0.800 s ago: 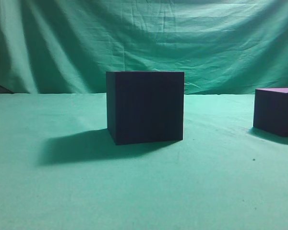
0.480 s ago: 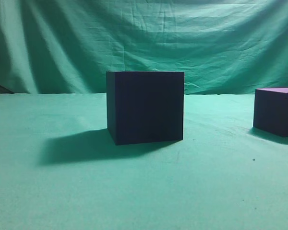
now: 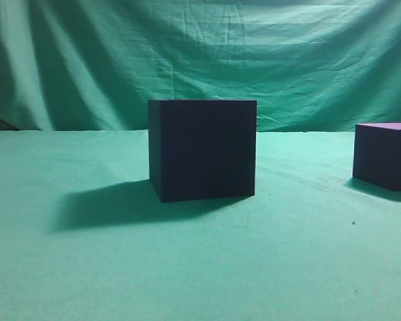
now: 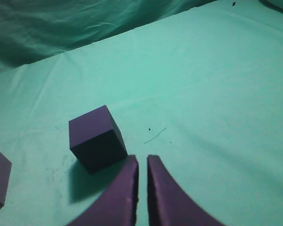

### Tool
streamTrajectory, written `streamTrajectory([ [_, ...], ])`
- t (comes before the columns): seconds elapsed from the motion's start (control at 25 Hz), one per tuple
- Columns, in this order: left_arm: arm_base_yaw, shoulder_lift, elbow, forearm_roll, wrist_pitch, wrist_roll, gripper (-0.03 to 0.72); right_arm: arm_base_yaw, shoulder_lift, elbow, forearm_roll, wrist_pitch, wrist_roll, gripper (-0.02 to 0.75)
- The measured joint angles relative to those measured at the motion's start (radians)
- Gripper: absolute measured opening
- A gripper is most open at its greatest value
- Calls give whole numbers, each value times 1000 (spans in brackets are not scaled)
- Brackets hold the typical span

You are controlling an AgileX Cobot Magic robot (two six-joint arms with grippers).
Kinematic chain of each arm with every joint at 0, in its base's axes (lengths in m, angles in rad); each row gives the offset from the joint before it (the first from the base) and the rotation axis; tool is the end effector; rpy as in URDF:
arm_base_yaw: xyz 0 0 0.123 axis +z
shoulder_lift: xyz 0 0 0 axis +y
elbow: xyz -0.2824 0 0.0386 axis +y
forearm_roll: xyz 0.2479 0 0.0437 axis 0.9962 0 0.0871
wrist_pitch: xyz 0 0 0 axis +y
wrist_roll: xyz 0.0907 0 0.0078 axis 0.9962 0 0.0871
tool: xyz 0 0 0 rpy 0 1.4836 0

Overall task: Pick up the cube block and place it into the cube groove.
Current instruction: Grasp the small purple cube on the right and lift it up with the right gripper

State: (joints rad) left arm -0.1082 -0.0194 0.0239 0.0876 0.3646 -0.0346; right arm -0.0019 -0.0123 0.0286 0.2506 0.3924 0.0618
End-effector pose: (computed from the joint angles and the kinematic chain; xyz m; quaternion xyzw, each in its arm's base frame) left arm 0.0524 -0.0028 0.1734 0.0527 0.7973 -0.0059 0.6013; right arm 0.0520 0.0086 0.1700 0.0913 0.8023 0.1236 0.5768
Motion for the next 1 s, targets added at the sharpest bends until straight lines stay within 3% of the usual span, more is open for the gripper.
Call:
streamTrajectory([
  [0.16,0,0,0,0,0,0,0,0,0,0,0,-84,0,47],
  [0.4,0,0,0,0,0,0,0,0,0,0,0,-409,-61,47],
  [0.56,0,0,0,0,0,0,0,0,49,-92,-8,-294,-160,47],
  [0.76,0,0,0,0,0,0,0,0,309,-283,-16,-65,-248,47],
  [1.0,0,0,0,0,0,0,0,0,578,-399,122,71,-261,47],
])
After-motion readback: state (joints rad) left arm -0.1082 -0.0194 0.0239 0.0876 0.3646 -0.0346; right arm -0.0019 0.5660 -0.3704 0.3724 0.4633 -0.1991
